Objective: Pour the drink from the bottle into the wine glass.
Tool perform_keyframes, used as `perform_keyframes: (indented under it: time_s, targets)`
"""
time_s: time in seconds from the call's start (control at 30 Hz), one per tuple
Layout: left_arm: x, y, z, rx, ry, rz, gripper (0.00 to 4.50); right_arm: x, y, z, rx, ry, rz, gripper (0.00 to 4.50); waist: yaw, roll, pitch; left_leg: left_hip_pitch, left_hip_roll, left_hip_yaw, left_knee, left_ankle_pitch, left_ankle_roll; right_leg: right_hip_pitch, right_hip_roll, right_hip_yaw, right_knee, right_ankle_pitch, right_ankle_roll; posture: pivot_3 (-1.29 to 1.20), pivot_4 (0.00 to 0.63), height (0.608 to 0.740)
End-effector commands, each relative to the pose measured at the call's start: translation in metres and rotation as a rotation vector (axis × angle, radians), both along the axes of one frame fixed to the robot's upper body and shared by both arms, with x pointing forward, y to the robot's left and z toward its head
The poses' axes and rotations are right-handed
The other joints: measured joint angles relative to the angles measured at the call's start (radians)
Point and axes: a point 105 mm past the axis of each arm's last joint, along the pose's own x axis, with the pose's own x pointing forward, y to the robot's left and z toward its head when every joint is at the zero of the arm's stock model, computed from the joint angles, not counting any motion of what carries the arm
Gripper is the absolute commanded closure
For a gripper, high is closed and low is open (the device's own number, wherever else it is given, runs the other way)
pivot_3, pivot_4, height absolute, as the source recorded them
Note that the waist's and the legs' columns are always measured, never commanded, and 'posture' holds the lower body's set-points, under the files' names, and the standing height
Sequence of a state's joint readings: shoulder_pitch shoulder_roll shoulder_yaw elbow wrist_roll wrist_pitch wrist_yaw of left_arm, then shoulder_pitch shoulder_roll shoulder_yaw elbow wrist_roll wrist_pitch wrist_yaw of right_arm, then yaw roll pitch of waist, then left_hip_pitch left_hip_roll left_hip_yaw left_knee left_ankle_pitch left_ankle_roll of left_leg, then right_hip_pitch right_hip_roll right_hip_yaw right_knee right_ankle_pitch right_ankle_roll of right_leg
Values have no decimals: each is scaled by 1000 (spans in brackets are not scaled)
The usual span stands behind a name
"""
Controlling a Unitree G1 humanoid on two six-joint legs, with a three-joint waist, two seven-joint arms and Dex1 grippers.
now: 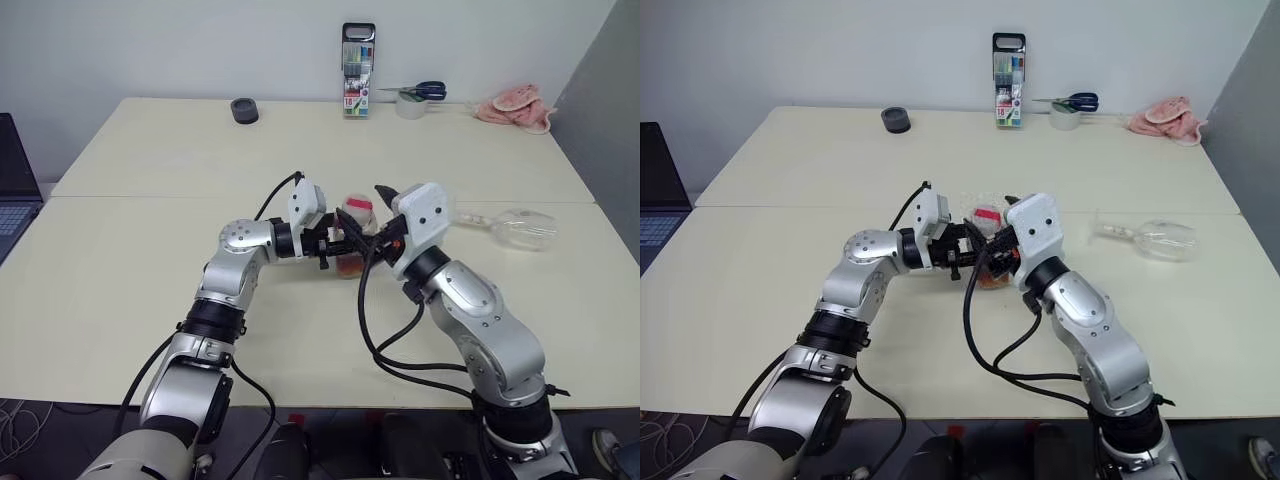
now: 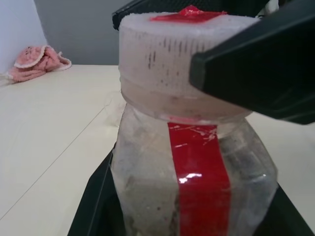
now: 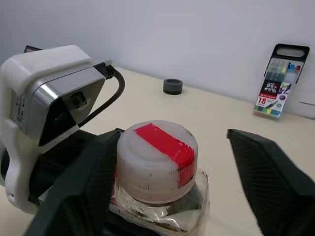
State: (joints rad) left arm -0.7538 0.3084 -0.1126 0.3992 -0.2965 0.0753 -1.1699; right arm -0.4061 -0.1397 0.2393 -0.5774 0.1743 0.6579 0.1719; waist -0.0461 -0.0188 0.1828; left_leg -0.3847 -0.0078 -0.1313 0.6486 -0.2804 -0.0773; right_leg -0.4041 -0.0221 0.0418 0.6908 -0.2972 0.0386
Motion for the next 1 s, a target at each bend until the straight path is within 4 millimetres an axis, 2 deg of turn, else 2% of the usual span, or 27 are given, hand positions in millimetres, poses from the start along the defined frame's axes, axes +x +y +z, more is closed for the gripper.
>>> perform_keyframes:
  time_s: [0.03,0.17,0.27,0.43,0.5,0.57,0.67,0.7,1.0]
  targets:
    - [-3,-2,14,-16,-68,-21,2760,-3,-1,12,20,-58,-2,1238,-1,0,0,0,0,0,0,0,0,0,0,0,0,0,0,0,150,740]
    - [-4,-2,14,-14,-64,-28,2760,-3,1,11,20,-59,18,1238,-3,0,0,0,0,0,0,0,0,0,0,0,1,0,0,0,150,740]
    - [-5,-1,13,-8,-58,-37,2760,-4,2,11,-11,-68,97,1238,-4,0,0,0,0,0,0,0,0,0,0,0,1,0,0,0,150,740]
    - [-5,2,13,-4,-60,-30,2760,13,-14,18,-98,-81,188,1238,-7,0,0,0,0,1,2,0,1,0,0,0,1,0,0,0,150,740]
    - [-5,3,14,-10,-65,-15,2761,13,-14,19,-94,-74,201,1238,-8,0,0,0,0,1,2,0,1,0,0,0,2,0,0,0,150,740]
    - [-4,5,14,-19,-68,5,2766,11,-10,16,-70,-67,189,1545,-9,0,0,0,0,0,2,0,1,0,0,0,4,0,0,0,150,740]
    - [-4,6,14,-23,-67,20,2766,7,-2,15,15,-59,144,2490,-11,0,0,0,0,0,2,0,1,-1,0,0,5,0,0,0,150,740]
    - [-5,6,13,-24,-65,25,2766,5,2,16,43,-62,126,2601,-11,0,0,0,0,0,2,0,0,-1,0,0,5,0,0,0,150,740]
    - [-4,7,10,-32,-53,53,2766,2,-1,26,81,-159,-46,2598,-11,0,0,0,0,0,6,0,0,-1,0,1,6,0,0,0,150,740]
